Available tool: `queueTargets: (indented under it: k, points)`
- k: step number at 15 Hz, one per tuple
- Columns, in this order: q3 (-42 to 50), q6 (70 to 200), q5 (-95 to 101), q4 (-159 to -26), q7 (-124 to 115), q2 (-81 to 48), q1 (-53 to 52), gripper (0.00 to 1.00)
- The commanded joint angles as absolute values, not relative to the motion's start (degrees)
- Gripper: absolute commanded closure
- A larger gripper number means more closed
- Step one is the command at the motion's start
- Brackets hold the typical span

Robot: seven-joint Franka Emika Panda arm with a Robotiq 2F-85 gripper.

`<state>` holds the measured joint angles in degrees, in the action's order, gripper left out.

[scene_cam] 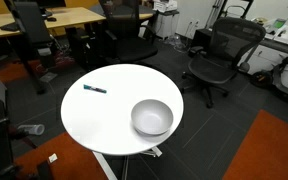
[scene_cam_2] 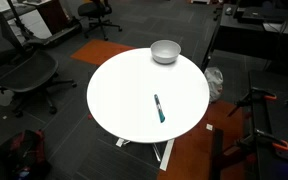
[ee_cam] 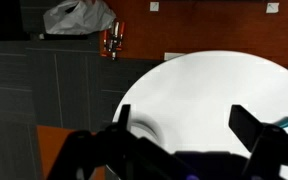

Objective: Put the marker in the bowl

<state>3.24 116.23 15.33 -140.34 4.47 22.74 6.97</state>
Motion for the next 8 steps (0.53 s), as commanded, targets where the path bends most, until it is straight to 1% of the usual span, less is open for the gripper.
queueTargets:
  k: [1,8]
  points:
    - [3.68,116.07,15.49,-140.25,4.32,22.74,6.48,0.00]
    - [3.34,117.64,14.49,-141.06,3.02,23.03,6.01,0.00]
